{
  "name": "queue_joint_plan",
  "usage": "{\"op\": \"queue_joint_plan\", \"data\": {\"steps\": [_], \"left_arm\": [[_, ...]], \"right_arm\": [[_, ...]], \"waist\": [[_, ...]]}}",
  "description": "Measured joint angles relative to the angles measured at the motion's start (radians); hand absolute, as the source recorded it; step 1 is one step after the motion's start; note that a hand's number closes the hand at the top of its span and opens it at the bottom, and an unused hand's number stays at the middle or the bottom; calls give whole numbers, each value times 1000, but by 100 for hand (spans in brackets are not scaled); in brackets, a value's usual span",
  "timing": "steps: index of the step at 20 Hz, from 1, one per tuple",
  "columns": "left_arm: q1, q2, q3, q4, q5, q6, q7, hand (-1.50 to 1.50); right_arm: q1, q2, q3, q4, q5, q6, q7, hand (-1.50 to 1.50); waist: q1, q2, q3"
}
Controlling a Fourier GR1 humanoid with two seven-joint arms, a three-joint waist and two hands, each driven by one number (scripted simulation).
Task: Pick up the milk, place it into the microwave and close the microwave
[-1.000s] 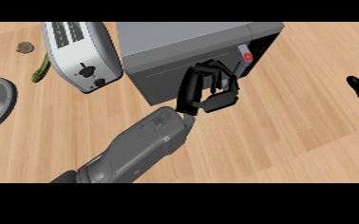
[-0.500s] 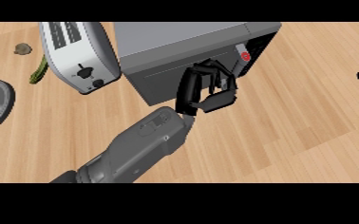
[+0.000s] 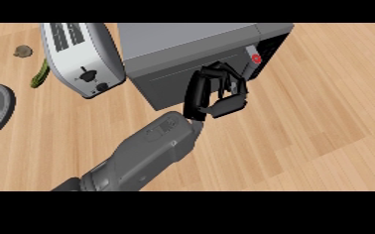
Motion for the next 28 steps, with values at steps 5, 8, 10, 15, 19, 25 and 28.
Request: {"op": "queue_joint_plan", "data": {"steps": [5,8,10,15,19,25,28], "left_arm": [[-8,0,-12,7,17,-3,-16,150],[-11,0,-17,10,29,-5,-24,150],[-12,0,-18,11,37,-4,-29,150],[-12,0,-21,16,51,-2,-50,150],[-14,0,-24,22,62,-3,-61,150],[-22,0,-34,29,78,-14,-74,150],[-27,1,-45,37,77,-20,-82,150]], "right_arm": [[-14,-16,9,-4,-34,21,13,-150],[-20,-25,16,-9,-56,33,23,-150],[-23,-33,20,-9,-71,42,30,-150],[-23,-50,18,-3,-106,57,43,-150],[-25,-64,13,-3,-128,67,52,-150],[-38,-84,1,0,-153,75,60,-150],[-43,-94,-1,3,-169,85,65,-150]], "waist": [[3,2,1],[4,2,1],[3,2,1],[-1,1,2],[-5,0,2],[-2,2,1],[-2,1,2]]}}
